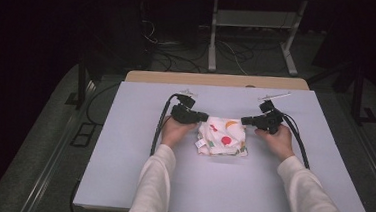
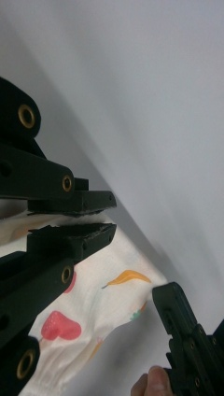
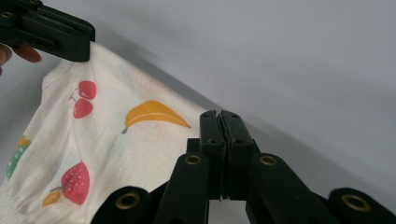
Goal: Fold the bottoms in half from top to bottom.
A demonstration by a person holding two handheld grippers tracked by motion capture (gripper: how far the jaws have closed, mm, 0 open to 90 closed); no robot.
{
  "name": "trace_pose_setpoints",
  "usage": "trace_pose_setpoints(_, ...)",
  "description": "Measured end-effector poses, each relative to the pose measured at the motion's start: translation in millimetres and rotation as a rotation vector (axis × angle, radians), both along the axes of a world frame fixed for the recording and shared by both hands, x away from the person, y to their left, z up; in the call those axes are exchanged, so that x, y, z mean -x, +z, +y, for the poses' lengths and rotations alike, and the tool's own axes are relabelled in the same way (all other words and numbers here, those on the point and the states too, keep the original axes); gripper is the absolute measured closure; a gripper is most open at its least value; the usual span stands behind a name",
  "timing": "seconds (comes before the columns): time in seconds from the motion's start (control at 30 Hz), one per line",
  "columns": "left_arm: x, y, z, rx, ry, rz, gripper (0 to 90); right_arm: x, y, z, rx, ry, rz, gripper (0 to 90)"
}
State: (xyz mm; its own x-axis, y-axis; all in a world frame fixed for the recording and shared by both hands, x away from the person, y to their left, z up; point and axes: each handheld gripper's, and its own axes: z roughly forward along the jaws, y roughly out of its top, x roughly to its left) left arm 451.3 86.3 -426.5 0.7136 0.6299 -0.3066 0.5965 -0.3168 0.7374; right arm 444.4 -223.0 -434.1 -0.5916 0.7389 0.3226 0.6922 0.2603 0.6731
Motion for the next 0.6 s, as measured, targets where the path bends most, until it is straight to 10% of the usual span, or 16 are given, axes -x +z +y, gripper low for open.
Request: trace_pose_setpoints(0.6,-15.7,-4.3,9.8,-0.013,0.020,-0.030,82.5,-10.0,-6.9,11.1,-0.040,-0.064,-0.028,86.7)
